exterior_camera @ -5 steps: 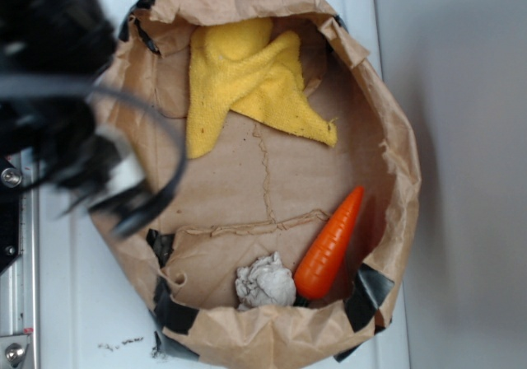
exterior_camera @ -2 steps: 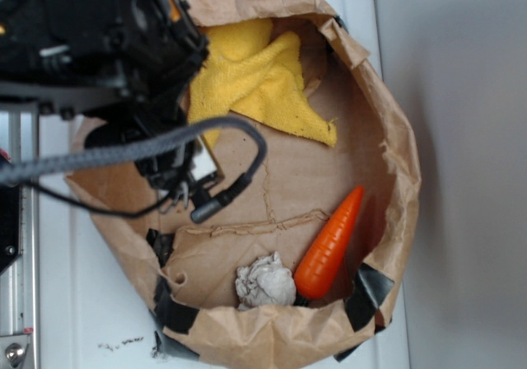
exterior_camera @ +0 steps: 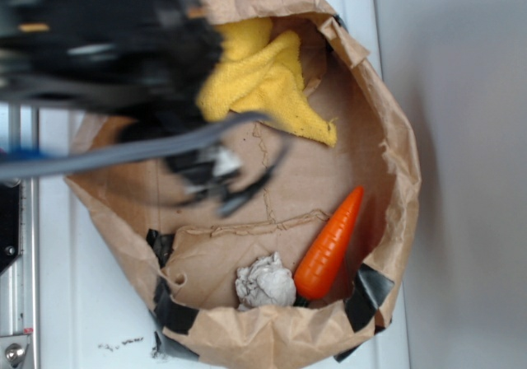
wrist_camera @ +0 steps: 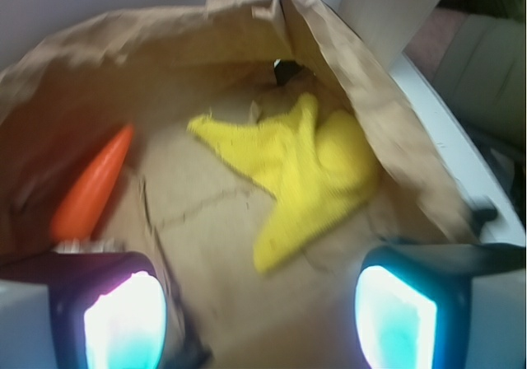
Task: Grab the yellow cloth.
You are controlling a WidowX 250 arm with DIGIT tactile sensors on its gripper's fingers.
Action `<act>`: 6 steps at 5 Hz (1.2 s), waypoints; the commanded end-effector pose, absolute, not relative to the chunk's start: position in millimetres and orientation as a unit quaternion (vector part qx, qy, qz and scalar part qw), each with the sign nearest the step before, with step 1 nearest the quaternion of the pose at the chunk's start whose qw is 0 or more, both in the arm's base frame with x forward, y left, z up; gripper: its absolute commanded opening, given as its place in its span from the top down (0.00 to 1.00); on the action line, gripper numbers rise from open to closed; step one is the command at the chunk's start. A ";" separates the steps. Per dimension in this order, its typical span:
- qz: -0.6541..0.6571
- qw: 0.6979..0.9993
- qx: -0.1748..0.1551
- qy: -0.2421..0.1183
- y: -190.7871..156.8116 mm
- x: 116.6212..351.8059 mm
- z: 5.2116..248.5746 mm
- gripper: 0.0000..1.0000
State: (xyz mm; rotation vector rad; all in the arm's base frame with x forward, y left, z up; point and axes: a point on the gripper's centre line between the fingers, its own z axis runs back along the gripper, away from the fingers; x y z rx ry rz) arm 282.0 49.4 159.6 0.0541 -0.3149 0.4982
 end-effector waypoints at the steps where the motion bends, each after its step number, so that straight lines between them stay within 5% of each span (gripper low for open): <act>1: 0.270 0.949 0.022 -0.163 64.3 269.3 173.8 0.00; 2: 0.275 0.939 0.015 -0.207 67.6 216.4 180.2 0.00; 3: 0.265 0.940 0.020 -0.215 74.3 166.2 174.9 0.00; 4: 0.272 0.941 0.044 -0.198 71.3 168.5 162.5 0.00; 6: 0.305 0.936 0.059 -0.164 64.8 200.3 177.7 0.00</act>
